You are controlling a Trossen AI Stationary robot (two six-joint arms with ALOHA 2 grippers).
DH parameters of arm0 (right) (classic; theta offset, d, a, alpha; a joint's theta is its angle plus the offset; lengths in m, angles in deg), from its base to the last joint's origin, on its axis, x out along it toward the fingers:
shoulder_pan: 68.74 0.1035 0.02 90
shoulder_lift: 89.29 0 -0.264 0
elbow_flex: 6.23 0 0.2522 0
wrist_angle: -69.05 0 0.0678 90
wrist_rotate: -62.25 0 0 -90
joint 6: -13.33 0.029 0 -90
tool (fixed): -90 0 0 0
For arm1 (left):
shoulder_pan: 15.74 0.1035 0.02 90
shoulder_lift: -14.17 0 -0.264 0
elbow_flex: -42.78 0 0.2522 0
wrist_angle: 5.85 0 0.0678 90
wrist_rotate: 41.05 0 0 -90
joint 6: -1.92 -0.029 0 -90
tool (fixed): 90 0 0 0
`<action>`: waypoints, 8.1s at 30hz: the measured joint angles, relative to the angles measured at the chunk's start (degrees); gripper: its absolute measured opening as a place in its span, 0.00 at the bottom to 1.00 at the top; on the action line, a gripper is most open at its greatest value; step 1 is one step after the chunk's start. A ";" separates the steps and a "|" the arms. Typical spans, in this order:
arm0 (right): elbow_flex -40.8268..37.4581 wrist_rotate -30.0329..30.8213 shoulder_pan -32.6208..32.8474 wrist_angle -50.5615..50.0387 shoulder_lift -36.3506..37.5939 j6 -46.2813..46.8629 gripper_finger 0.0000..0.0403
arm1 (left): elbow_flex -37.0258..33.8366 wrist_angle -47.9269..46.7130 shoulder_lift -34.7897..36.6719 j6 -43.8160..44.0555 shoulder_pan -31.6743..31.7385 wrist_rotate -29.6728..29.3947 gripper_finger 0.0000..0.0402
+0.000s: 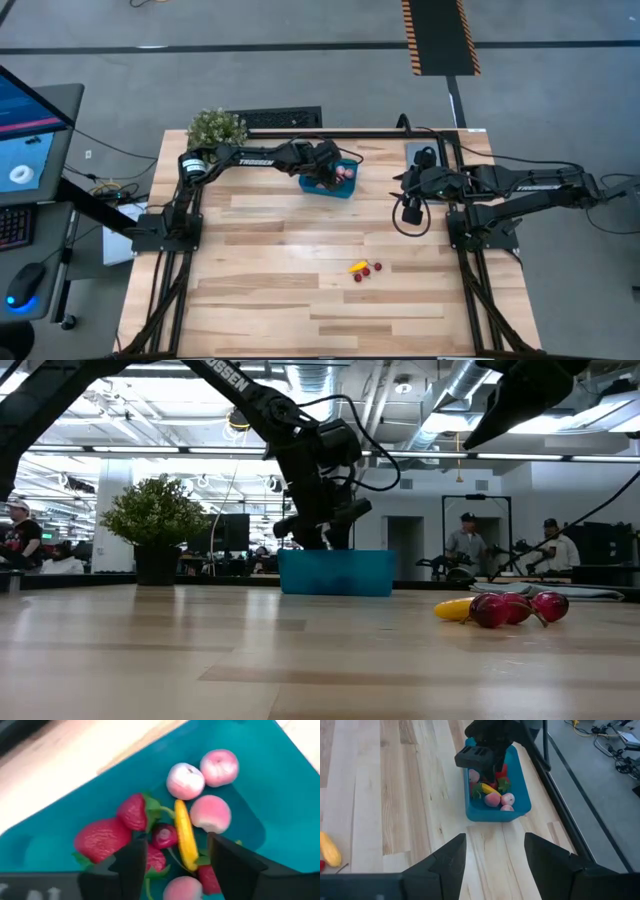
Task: Pick and placing Produce into tupperware
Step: Put the corn into the blue bin
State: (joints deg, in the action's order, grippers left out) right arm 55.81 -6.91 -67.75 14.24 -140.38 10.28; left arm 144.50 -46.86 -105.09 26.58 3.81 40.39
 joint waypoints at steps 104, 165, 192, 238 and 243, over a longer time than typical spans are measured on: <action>0.00 0.00 0.00 -0.23 0.00 0.07 0.56 | -7.57 42.25 -11.03 -1.98 -37.19 -20.46 0.51; 0.02 -0.01 0.00 -0.54 -0.02 0.04 0.56 | 40.19 -13.79 -15.85 2.63 -39.95 -29.87 0.12; 0.02 -0.02 0.00 0.82 -0.01 0.04 0.56 | 46.46 10.66 -6.80 -12.93 -56.71 -57.59 0.12; 0.02 -0.02 0.00 0.79 -0.02 0.02 0.56 | 46.98 43.28 -6.73 -96.94 -75.98 -0.52 0.12; 0.02 -0.02 0.00 0.79 -0.02 0.04 0.56 | 46.98 43.26 -6.73 -99.91 -77.42 -0.93 0.12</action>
State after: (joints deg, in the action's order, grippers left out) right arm 55.83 -6.93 -67.75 15.04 -140.40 10.33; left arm 191.48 -3.59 -111.83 -73.32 -73.61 39.46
